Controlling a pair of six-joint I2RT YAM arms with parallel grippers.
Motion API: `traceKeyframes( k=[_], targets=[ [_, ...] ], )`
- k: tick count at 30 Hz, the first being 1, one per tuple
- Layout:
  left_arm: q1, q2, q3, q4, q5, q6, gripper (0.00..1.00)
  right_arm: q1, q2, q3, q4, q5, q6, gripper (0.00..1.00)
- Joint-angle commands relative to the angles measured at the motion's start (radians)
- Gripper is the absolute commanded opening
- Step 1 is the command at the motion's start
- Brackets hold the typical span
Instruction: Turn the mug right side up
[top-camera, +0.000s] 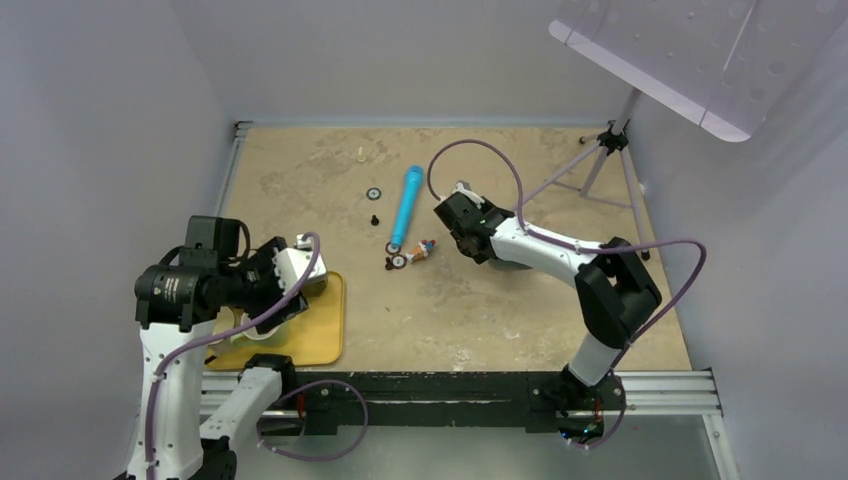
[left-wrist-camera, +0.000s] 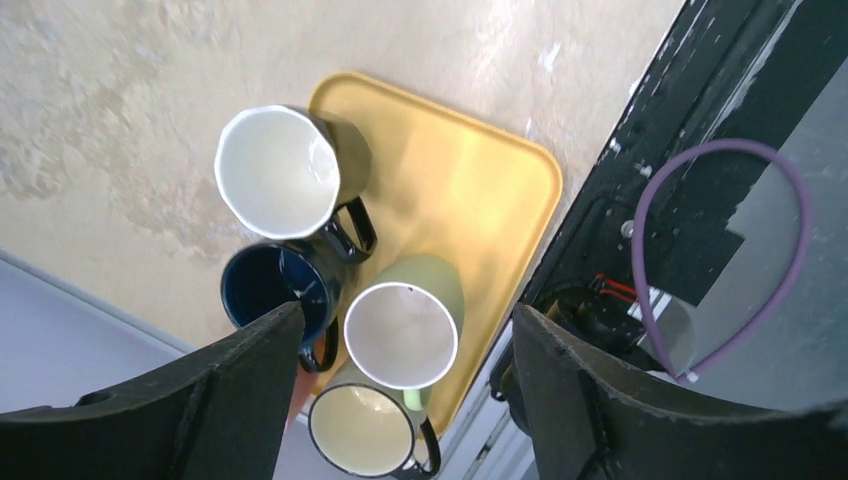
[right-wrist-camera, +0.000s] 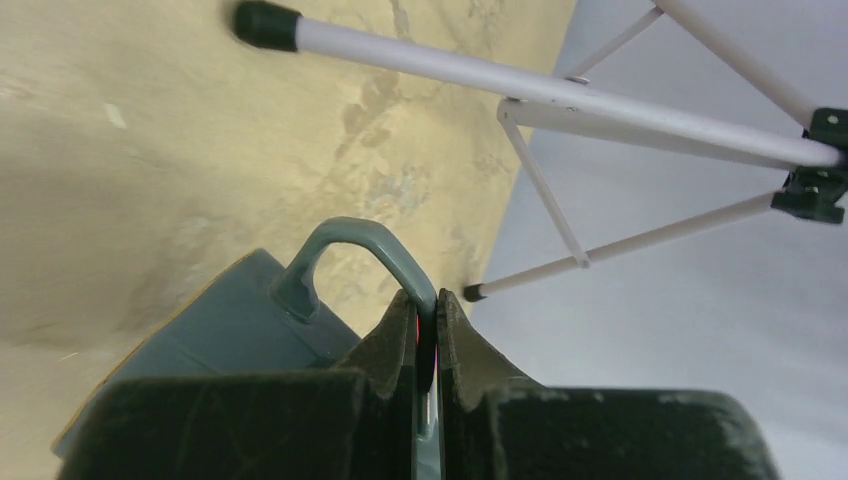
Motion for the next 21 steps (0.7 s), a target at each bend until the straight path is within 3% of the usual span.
traceKeyframes(
  k=[1, 6, 9, 12, 17, 21],
  targets=[
    [0.003, 0.034, 0.135, -0.101, 0.169, -0.098, 0.82, 0.08, -0.098, 0.115, -0.172, -0.004, 0.258, 0.0],
    [0.004, 0.03, 0.244, -0.175, 0.371, -0.121, 0.89, 0.185, -0.164, 0.238, -0.229, -0.036, 0.41, 0.0],
    [0.004, 0.035, 0.335, -0.146, 0.459, -0.242, 0.91, 0.27, -0.203, 0.341, -0.202, -0.047, 0.465, 0.0],
    [0.004, 0.062, 0.416, -0.117, 0.54, -0.364, 0.92, 0.343, -0.24, 0.429, -0.072, -0.081, 0.537, 0.0],
    [0.004, 0.087, 0.443, 0.034, 0.682, -0.621, 0.92, 0.372, -0.347, 0.345, 0.334, -0.361, 0.642, 0.0],
    [0.004, 0.046, 0.394, 0.252, 0.64, -0.779, 0.91, 0.396, -0.378, 0.313, 0.493, -0.47, 0.689, 0.0]
  ],
)
